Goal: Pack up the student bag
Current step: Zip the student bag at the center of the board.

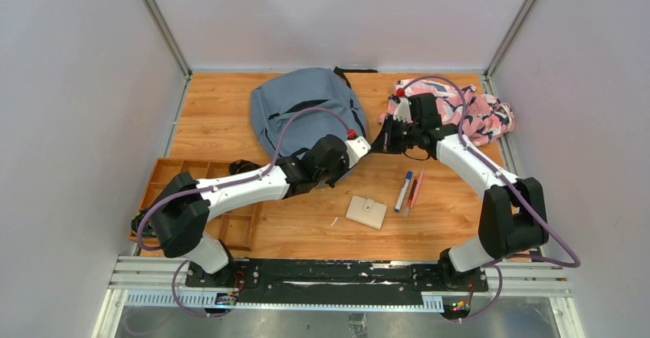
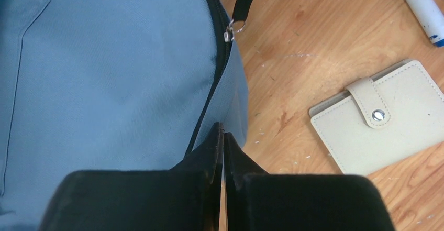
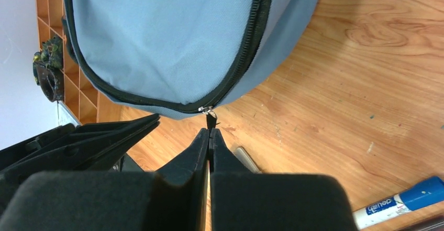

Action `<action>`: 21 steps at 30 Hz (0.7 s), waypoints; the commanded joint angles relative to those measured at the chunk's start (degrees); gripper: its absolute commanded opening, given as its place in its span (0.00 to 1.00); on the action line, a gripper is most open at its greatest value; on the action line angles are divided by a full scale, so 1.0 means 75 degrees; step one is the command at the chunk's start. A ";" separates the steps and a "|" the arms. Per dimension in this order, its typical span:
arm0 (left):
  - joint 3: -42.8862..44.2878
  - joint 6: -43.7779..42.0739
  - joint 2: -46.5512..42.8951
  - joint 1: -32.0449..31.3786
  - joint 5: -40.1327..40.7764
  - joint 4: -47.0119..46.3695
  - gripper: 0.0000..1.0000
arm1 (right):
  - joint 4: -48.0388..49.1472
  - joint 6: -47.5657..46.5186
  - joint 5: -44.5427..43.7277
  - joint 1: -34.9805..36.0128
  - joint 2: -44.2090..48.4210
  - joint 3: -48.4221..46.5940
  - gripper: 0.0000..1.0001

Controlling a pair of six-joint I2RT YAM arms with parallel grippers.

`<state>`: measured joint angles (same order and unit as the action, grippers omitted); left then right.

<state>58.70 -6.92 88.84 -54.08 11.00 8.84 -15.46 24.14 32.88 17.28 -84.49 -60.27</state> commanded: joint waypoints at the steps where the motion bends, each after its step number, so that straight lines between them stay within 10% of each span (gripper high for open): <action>1: -0.0279 0.0189 -0.0670 -0.0019 0.0199 -0.0203 0.00 | 0.0223 -0.0025 -0.0246 -0.0239 -0.0172 -0.0211 0.00; 14: -0.1195 0.1079 -0.2339 -0.0019 -0.0071 -0.0207 0.00 | 0.0350 -0.0149 -0.0579 -0.0511 -0.0646 -0.0687 0.00; 21: 0.0476 0.0785 -0.0858 -0.0041 -0.0197 0.0505 0.67 | 0.0291 -0.0059 -0.0200 -0.0511 -0.0677 -0.0697 0.00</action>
<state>54.19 -0.36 75.88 -54.13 10.85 10.17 -14.04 24.14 29.95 14.22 -89.47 -63.75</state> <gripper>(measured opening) 0.586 0.012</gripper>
